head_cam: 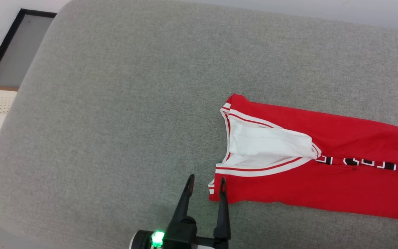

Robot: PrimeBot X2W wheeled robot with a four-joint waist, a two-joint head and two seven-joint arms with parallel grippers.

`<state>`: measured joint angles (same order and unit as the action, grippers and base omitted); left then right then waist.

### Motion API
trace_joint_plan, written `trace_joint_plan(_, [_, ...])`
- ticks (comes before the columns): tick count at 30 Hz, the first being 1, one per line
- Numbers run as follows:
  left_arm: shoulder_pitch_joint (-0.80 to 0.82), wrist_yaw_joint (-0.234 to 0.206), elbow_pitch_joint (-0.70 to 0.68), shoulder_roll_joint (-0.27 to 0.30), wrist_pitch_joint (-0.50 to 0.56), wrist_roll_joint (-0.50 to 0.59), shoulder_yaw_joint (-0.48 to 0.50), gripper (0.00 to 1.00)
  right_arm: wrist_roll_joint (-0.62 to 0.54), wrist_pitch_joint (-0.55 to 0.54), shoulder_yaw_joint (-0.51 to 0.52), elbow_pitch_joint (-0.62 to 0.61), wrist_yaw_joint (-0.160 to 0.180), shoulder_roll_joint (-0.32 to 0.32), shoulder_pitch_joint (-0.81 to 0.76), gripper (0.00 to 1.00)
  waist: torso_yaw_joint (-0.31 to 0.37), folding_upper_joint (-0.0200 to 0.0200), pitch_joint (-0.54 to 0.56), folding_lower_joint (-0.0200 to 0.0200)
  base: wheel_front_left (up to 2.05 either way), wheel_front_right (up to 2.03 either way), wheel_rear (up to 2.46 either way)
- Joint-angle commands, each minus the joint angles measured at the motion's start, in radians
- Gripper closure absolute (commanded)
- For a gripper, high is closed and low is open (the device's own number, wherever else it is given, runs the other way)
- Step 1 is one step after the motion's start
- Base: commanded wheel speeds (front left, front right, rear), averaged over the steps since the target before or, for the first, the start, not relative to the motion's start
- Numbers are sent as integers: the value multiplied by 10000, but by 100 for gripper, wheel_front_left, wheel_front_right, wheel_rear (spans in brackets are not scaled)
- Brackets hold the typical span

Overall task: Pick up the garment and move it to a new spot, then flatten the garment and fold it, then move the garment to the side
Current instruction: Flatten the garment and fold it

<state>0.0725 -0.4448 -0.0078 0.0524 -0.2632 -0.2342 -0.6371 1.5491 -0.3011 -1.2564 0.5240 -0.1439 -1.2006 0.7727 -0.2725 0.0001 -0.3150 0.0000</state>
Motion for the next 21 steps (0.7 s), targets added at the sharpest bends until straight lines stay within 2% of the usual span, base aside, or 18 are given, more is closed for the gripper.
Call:
trace_joint_plan(1, [62,-47,-45,-27,-13,-46,-30,0,-67,-223,-351,384,240,262,-459,0,-14,-1,5,0,0,0,0])
trace_joint_plan(5, [208,-120,-100,-26,-14,-101,-94,0,-324,-369,-383,536,246,328,-546,0,-32,-1,-16,0,0,0,0])
trace_joint_plan(6, [246,-138,-103,-27,-14,-100,-119,0,-379,-369,-391,557,246,394,-586,4,-33,-1,-35,0,0,0,0])
trace_joint_plan(8, [309,-164,-127,-28,-14,-175,-197,0,-486,-311,-411,578,248,540,-636,50,-41,-1,-84,0,0,0,0])
trace_joint_plan(9, [346,-200,-125,-27,-14,-203,-242,0,-529,-357,-424,559,248,592,-683,53,-50,-1,-110,0,0,0,0])
trace_joint_plan(10, [388,-218,-135,-27,-14,-225,-286,0,-585,-355,-433,516,248,659,-709,59,-58,-1,-133,0,0,0,0])
trace_joint_plan(11, [429,-258,-155,-27,-14,-253,-324,0,-631,-280,-440,502,248,713,-704,74,-67,-1,-157,0,0,0,0])
trace_joint_plan(12, [476,-289,-182,-27,-14,-293,-360,0,-661,-237,-442,514,248,750,-699,100,-78,-1,-179,0,0,0,0])
trace_joint_plan(21, [679,-406,-160,-27,-14,-447,-487,0,-548,107,-267,239,200,959,-621,100,-9,-1,-108,0,0,0,0])
